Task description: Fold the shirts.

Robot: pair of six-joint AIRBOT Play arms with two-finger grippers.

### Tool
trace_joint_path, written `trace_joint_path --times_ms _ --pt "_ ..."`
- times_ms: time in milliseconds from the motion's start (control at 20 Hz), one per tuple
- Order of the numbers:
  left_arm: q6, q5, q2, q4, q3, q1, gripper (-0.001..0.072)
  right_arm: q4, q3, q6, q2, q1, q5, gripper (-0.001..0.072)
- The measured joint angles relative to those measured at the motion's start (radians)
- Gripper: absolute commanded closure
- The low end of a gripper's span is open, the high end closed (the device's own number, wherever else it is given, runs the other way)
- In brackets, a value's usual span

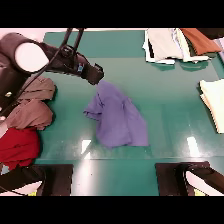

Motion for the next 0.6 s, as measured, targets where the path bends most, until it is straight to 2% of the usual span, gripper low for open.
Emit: trace_joint_path --times_ms 250,600 --pt "-0.053 -0.023 -0.043 -0.042 -0.124 0.148 0.0157 0.001 0.012 0.000 -0.005 -0.001 0.031 0.0696" --pt "-0.068 0.126 -0.148 -0.180 -0.445 0.253 0.0157 0.001 0.014 0.000 -0.006 -0.001 0.049 0.0696"
